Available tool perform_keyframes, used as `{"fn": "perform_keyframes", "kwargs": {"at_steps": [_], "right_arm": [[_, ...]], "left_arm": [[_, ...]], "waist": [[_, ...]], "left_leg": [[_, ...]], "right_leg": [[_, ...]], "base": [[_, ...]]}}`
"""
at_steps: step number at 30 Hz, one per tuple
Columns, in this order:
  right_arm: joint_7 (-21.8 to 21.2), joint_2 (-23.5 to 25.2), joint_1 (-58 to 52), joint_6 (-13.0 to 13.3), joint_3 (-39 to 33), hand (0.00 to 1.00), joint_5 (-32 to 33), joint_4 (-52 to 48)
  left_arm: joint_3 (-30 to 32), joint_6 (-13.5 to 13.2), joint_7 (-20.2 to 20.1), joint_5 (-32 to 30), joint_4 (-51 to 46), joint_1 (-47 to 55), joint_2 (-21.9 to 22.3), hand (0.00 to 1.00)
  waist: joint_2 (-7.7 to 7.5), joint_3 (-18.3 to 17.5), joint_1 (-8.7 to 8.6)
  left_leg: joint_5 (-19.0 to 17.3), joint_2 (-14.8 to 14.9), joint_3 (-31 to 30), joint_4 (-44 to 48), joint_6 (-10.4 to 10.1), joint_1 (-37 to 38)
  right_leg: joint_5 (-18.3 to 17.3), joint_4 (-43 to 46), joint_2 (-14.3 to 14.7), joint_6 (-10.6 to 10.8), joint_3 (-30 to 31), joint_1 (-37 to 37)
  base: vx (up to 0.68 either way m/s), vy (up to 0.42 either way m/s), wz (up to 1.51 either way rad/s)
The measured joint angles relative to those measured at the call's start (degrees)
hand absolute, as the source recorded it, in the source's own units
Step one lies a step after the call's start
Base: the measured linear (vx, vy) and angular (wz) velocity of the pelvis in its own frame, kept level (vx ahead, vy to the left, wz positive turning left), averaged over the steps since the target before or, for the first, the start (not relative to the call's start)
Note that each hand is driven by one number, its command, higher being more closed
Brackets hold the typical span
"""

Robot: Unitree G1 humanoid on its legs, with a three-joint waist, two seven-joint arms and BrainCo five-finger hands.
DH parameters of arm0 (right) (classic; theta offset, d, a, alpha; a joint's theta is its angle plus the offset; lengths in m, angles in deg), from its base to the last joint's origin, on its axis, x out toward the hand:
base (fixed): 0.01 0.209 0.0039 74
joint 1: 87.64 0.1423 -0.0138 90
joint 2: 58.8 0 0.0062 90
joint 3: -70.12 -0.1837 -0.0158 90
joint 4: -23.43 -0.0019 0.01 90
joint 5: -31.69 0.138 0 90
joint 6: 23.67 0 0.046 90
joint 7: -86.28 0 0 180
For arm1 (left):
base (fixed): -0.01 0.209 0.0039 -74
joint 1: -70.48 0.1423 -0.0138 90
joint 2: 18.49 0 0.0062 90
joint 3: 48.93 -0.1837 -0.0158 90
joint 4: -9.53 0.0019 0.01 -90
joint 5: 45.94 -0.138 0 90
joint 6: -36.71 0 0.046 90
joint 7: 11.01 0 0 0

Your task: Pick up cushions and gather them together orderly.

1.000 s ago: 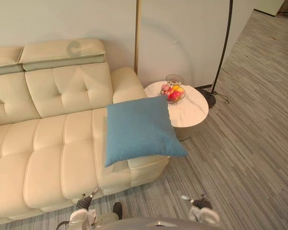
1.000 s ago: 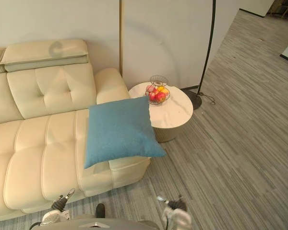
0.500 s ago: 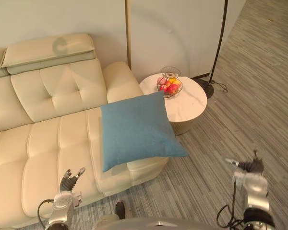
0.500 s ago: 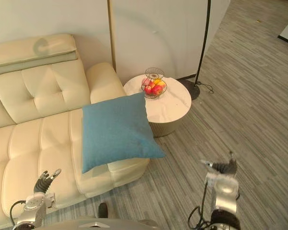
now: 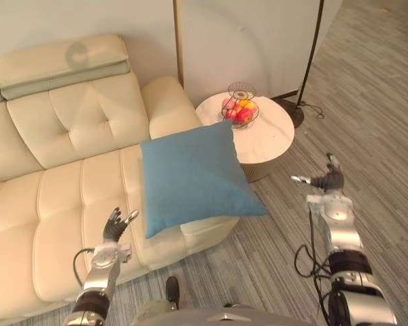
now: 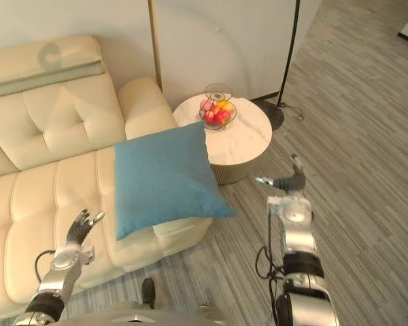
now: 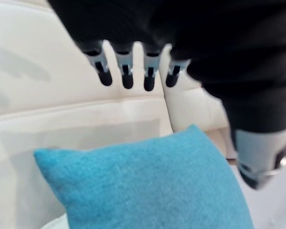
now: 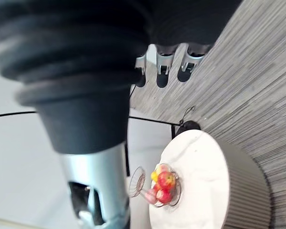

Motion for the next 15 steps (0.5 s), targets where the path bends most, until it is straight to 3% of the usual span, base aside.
{"fn": "perform_keyframes", "kwargs": {"at_steps": [6, 9, 15], "right_arm": [[0.4, -0.5, 14.4, 0.5, 7.1, 0.00, 0.9, 0.8], [0.6, -2.4, 20.0, 0.4, 9.6, 0.00, 1.6, 4.2], [2.4, -3.3, 28.1, -0.5, 12.3, 0.00, 5.6, 7.8]], "left_arm": [[-2.8, -0.2, 2.0, 1.1, 0.7, -12.7, -0.2, 0.00], [-2.9, -0.3, 3.1, 1.8, 4.7, -18.6, -1.0, 0.00], [-3.9, -0.2, 3.7, 2.4, 12.1, -31.0, -5.5, 0.00]], "waist": [[1.45, 5.1, 1.22], [2.87, 7.4, 1.43], [2.93, 11.6, 2.23]], "left_leg": [[5.4, 1.9, -0.2, 0.3, -0.8, -9.1], [5.8, 3.4, -0.3, 0.3, -0.8, -12.8], [6.1, 4.1, 0.9, 0.0, -1.5, -19.3]], "right_leg": [[2.9, 1.4, 1.5, -1.1, 0.1, -9.4], [3.3, 4.3, 2.7, -1.3, 0.3, -14.7], [3.1, 11.8, 2.8, -0.9, 1.6, -25.2]], "base": [[-0.13, 0.001, -0.02], [-0.20, -0.005, -0.13], [-0.15, 0.004, -0.14]]}}
